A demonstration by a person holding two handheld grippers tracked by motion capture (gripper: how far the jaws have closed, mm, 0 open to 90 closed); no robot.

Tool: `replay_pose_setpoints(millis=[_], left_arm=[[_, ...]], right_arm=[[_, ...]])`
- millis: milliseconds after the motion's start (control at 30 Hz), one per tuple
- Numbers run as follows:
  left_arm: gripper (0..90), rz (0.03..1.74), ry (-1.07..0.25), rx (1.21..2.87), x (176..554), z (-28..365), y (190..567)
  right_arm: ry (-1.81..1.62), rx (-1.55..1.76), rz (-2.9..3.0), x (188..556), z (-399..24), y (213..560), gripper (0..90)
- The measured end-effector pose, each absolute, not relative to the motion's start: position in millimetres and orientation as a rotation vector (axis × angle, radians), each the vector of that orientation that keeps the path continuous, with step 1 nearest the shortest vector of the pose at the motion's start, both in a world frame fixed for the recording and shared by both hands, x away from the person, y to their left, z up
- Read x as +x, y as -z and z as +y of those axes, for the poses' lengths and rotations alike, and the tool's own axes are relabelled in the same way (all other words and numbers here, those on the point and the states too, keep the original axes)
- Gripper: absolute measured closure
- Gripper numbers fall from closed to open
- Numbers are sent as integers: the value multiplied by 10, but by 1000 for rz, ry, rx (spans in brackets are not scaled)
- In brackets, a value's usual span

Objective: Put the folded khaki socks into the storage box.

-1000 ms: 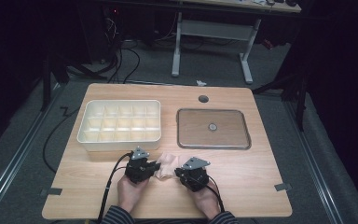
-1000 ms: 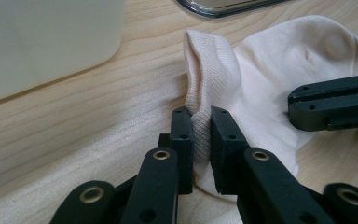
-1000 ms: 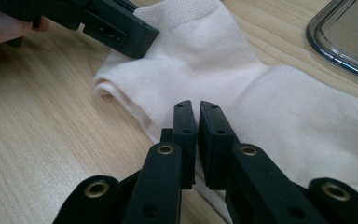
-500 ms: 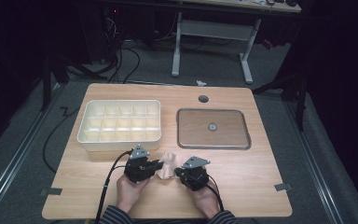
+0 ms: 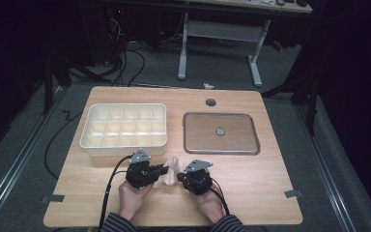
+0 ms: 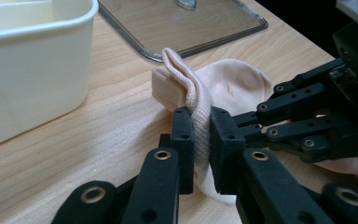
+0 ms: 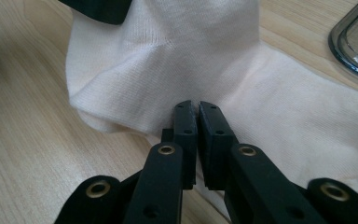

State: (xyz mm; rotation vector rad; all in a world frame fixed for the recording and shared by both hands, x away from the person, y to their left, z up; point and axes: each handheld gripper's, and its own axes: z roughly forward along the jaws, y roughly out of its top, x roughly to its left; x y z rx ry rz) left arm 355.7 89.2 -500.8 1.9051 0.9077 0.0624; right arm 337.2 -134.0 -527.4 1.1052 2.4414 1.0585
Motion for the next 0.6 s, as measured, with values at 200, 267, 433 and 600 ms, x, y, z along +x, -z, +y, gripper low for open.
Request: replay_pose_setpoints(millis=[200,267,433,600], left_arm=[[817,908,-47,1891,3557,912,4998],[818,911,-43,1889,3554,919,4995],[820,919,-32,1888,3552,945,4983],[820,909,-8,1888,3528,951,4966]], right_arm=[[-1065,1105,2450,3377,-1305,5275,859],[-1073,1101,2451,3382,-1302,5277,859],[-1084,1107,2462,3377,-1274,5278,858],[-1104,1098,2478,3383,-1229,5282,856]])
